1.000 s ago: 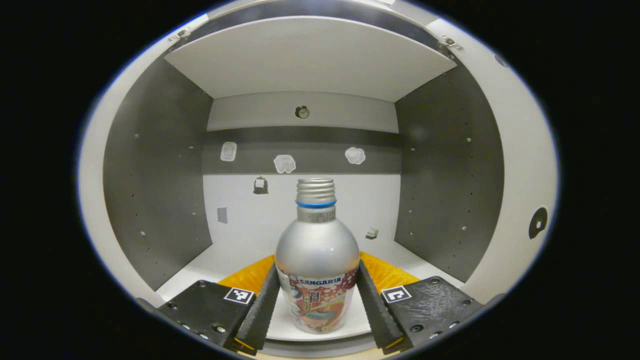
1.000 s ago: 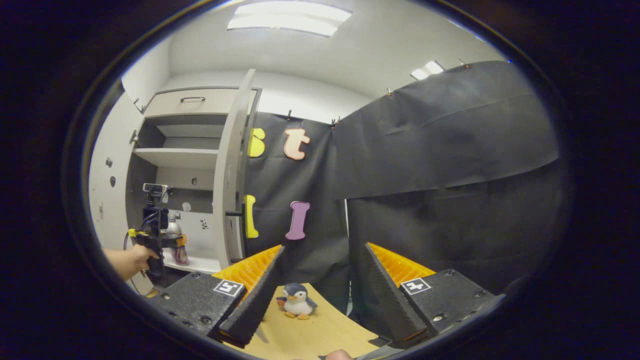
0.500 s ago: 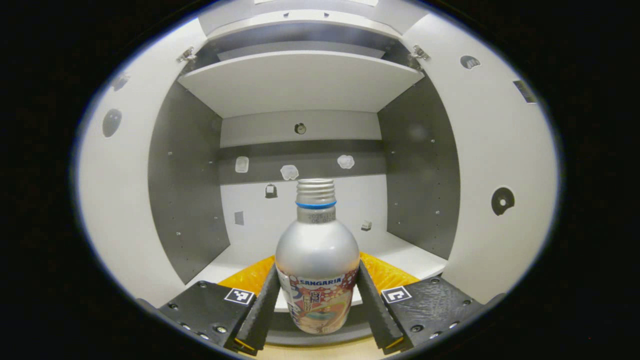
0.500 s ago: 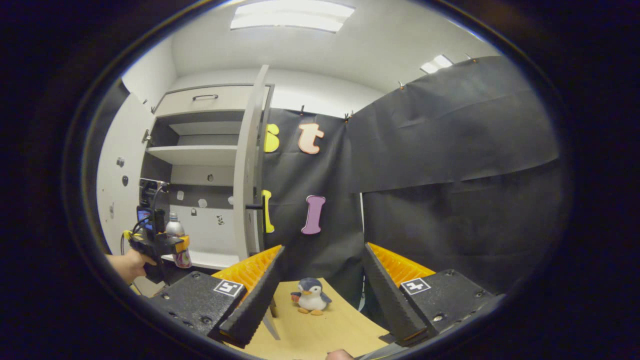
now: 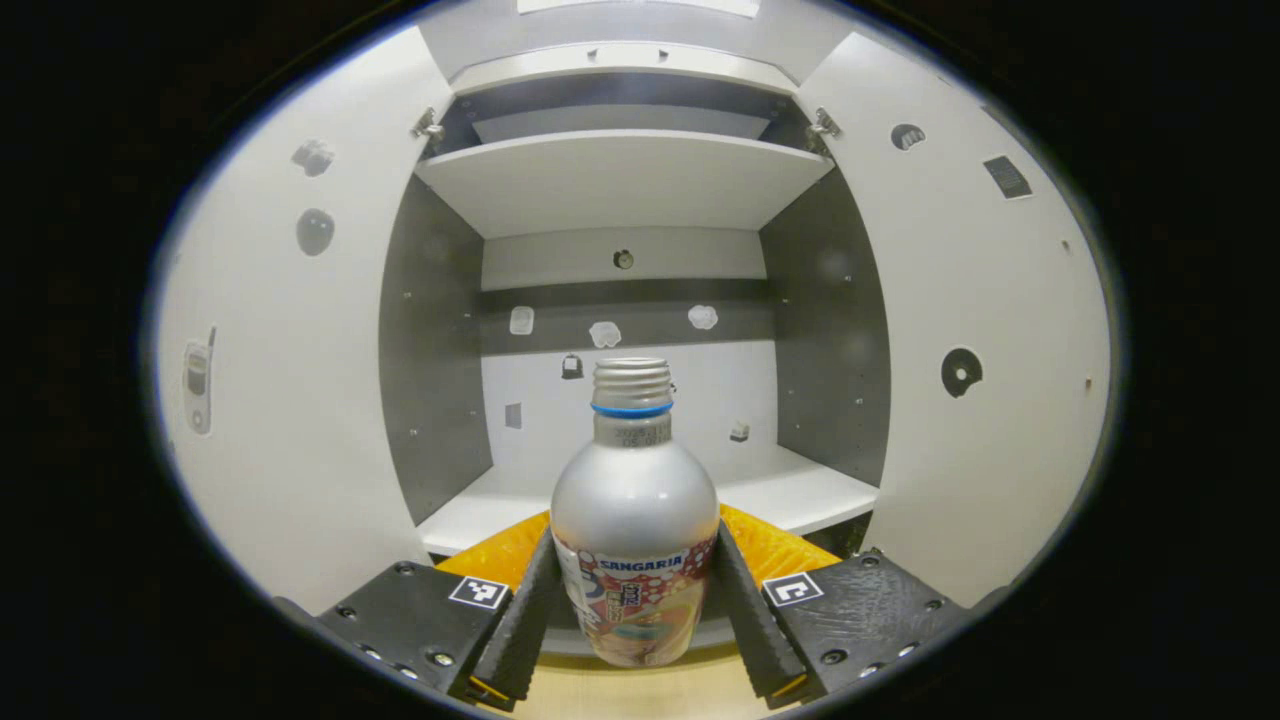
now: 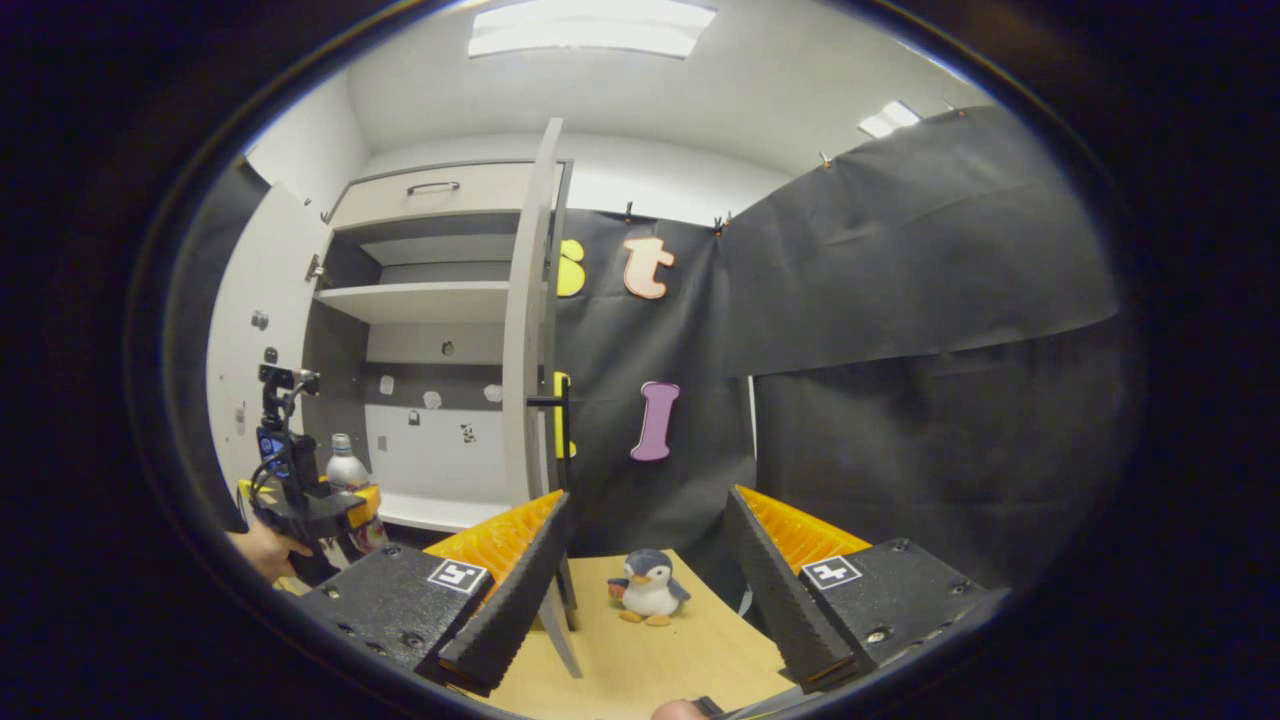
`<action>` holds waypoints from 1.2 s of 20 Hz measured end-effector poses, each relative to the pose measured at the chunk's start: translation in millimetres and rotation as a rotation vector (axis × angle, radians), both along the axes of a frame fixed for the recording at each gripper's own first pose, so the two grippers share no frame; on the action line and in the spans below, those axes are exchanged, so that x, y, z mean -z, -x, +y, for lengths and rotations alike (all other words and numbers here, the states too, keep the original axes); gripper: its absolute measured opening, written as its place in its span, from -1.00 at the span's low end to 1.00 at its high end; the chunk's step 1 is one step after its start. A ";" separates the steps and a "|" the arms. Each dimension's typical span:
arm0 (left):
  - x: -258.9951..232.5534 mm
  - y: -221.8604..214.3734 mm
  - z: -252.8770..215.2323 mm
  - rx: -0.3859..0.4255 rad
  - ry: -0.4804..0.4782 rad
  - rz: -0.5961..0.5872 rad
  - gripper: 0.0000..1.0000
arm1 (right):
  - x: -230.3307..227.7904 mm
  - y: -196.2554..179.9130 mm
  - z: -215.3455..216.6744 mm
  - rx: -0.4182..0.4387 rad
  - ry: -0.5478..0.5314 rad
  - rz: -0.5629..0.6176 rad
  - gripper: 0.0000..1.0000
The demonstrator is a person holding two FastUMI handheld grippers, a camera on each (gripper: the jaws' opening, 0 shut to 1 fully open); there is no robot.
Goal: Grasp the bottle in the cabinet with the left hand and place it on the coaster, then close the right door with the right hand and the left door with the left hand.
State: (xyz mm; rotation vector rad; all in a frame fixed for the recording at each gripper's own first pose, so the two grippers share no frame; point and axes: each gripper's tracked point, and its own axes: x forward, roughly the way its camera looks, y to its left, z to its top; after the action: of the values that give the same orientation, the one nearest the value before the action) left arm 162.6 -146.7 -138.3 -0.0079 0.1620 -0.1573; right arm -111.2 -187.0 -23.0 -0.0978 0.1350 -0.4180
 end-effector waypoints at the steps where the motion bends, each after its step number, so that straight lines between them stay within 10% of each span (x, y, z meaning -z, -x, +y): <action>1: 5.8 6.7 1.9 -0.007 0.009 0.007 0.55 | 0.6 -1.5 0.7 -0.003 -0.006 -0.003 0.93; 24: 150.3 130.6 -8.2 0.043 -0.051 0.167 0.63 | 28.1 -15.8 17.4 -0.051 0.002 0.074 0.98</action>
State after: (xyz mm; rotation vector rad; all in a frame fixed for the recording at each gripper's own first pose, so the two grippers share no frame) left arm 32.1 -154.9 -288.6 0.0332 0.3326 -0.1954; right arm -95.4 -169.6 -51.0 -0.1188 0.2049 -0.3639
